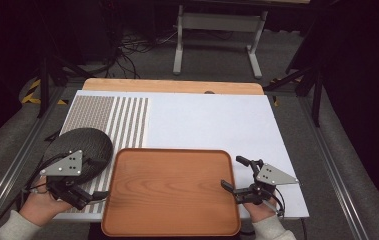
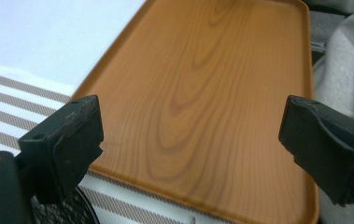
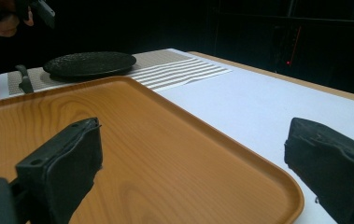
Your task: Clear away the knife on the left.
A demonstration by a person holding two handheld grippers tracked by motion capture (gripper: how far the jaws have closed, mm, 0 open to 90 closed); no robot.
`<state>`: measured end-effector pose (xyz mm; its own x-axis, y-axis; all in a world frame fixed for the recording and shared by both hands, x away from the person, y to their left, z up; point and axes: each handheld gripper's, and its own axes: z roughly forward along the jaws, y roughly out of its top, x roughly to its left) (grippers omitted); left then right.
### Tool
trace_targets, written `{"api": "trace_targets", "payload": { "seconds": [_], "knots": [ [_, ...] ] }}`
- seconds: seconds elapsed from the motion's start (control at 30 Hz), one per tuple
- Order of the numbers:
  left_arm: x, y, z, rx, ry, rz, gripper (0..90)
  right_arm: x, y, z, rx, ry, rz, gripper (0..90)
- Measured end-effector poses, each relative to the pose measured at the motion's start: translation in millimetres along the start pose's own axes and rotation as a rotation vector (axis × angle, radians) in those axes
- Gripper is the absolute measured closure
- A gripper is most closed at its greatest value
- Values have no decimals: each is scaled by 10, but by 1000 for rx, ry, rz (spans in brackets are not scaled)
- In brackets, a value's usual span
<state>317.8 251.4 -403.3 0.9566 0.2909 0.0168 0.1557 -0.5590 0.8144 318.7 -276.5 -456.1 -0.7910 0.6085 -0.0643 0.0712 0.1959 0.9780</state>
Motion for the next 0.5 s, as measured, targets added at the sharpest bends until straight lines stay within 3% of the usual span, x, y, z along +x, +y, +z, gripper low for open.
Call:
{"api": "trace_targets", "payload": {
  "seconds": [0.17,0.5],
  "knots": [
    [30,-45,-66,51,-9,5,104,-1,1,0,-2,5,5,52],
    [35,-118,-195,162,21,49,146,-2,-1,9,1,19,13,59]
  ]
}}
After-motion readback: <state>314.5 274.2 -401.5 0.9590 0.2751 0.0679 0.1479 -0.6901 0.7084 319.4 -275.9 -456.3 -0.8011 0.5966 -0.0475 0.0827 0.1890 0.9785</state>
